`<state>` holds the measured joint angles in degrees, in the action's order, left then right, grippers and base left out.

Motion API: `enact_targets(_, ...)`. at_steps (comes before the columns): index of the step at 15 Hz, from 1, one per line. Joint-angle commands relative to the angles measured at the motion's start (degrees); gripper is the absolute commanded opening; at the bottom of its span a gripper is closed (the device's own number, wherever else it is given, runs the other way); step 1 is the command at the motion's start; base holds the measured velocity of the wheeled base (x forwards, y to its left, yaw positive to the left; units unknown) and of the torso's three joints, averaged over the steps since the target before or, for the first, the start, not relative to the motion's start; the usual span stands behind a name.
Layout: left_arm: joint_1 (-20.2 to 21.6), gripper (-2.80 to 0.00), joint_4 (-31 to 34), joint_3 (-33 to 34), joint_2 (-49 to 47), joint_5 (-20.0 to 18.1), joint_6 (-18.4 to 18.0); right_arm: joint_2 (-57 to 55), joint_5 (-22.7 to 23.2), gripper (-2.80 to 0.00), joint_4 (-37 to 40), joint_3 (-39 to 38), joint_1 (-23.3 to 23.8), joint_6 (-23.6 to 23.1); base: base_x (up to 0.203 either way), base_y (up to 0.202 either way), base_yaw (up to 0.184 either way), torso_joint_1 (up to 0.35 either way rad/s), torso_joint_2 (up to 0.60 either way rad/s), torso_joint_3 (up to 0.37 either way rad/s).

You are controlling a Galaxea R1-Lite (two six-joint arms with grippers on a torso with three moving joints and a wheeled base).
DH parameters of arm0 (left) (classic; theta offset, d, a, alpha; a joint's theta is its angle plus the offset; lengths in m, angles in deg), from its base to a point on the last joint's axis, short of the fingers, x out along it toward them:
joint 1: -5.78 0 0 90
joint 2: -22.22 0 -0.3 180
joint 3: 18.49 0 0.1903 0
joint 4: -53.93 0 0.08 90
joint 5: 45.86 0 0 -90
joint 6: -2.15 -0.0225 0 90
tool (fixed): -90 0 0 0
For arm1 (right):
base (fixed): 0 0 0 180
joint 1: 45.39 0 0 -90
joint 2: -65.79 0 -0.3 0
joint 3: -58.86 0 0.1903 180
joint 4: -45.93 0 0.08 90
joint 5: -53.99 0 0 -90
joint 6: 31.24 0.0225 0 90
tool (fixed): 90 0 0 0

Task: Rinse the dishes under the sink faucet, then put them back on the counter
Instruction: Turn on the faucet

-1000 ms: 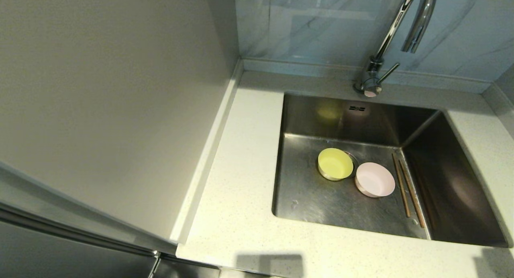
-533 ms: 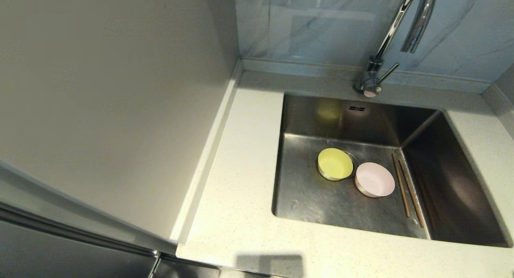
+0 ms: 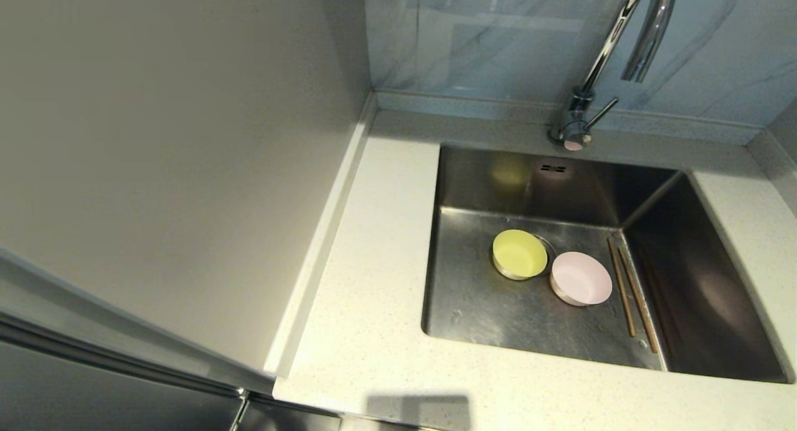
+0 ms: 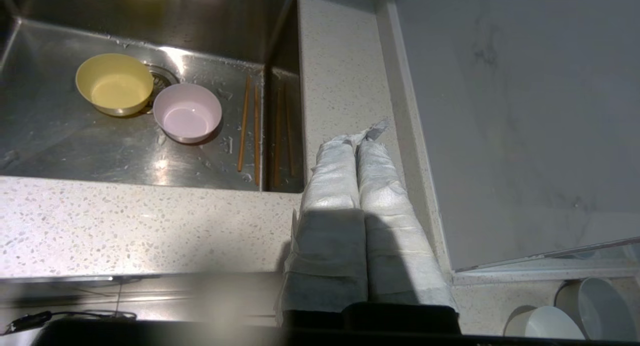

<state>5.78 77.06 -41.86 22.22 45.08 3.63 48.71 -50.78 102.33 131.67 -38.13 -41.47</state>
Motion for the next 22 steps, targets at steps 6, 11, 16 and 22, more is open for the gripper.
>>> enact_targets(6, 0.0, -2.8, -0.02, 0.0, 0.18, 0.03, 0.02, -26.53, -1.09, -2.8, 0.24, 12.44, -2.92, 3.12, 0.0, 0.0, 0.0, 0.0, 0.0, 0.0)
enact_targets(11, 0.0, -2.8, -0.02, 0.0, 0.18, 0.03, 0.02, -55.17, -1.51, -2.8, 0.07, 37.12, -8.58, 14.95, 0.0, 0.0, 0.0, 0.0, 0.0, 0.0)
enact_targets(16, 0.0, -2.8, -0.02, 0.0, 0.18, 0.03, 0.02, -73.35, -4.57, -2.8, -15.39, 46.96, -14.39, 27.98, 0.0, 0.0, 0.0, 0.0, 0.0, 0.0)
enact_targets(22, 0.0, -2.8, -0.02, 0.0, 0.18, 0.03, 0.02, -83.61, -4.73, -2.8, -24.41, 51.3, -4.74, 42.96, 0.0, 0.0, 0.0, 0.0, 0.0, 0.0)
